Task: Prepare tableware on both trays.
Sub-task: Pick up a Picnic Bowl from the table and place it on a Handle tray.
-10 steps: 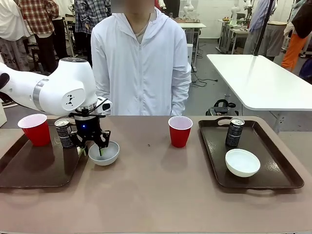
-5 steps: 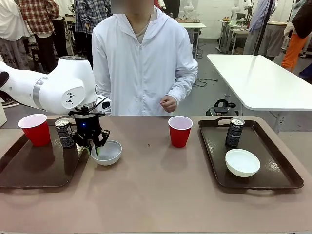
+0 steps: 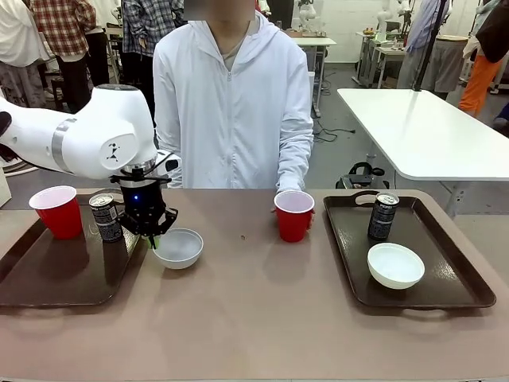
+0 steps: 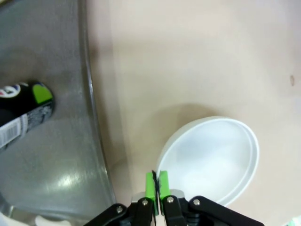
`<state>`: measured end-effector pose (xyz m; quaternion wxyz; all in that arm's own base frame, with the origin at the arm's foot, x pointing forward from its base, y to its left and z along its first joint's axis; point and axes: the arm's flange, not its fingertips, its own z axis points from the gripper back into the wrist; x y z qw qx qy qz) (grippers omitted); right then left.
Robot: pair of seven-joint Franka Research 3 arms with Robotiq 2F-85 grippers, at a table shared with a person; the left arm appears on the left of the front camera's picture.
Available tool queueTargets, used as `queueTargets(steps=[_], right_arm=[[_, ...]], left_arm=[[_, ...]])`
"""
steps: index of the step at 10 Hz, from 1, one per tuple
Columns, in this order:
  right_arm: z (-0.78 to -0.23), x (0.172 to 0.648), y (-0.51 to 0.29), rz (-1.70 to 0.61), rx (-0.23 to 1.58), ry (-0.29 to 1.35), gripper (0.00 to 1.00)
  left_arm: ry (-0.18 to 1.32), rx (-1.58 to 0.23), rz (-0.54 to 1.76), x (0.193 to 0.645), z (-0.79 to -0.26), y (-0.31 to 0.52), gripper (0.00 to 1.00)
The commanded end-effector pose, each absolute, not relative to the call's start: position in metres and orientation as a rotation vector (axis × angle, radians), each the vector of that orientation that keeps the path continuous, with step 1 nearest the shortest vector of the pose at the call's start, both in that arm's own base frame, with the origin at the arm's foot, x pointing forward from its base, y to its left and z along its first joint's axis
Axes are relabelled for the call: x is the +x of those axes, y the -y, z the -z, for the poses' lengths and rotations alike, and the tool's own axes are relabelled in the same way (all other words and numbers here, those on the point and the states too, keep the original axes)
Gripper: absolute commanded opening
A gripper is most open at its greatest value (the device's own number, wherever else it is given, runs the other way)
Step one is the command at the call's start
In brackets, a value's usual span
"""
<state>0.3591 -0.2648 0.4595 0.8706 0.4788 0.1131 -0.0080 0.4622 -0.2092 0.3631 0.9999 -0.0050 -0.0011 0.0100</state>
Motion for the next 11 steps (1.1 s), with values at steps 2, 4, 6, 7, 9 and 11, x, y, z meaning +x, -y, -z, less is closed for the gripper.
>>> queueTargets(steps=[2,4,6,7,9,11], right_arm=[[-0.46,0.36,0.264,0.028,1.009,-0.233,1.0],[-0.46,0.36,0.264,0.028,1.009,-0.233,1.0],[-0.46,0.36,0.264,0.028,1.009,-0.233,1.0],[-0.46,0.36,0.264,0.028,1.009,-0.233,1.0],[-0.46,0.36,0.264,0.028,1.009,-0.233,1.0],[-0.46,0.36,0.264,0.028,1.009,-0.233,1.0]], left_arm=[[-0.025,-0.066,-0.001,0.426,-0.437,0.193,0.0],[0.007,-0.015,-0.01,0.393,-0.485,0.171,0.0],[0.008,0.009,0.007,0.375,-0.495,0.151,0.0],[0.011,0.023,0.017,0.367,-0.494,0.137,0.0],[0.05,-0.008,-0.037,0.375,-0.487,0.096,0.0],[0.048,-0.098,-0.079,0.387,-0.477,0.059,0.0]])
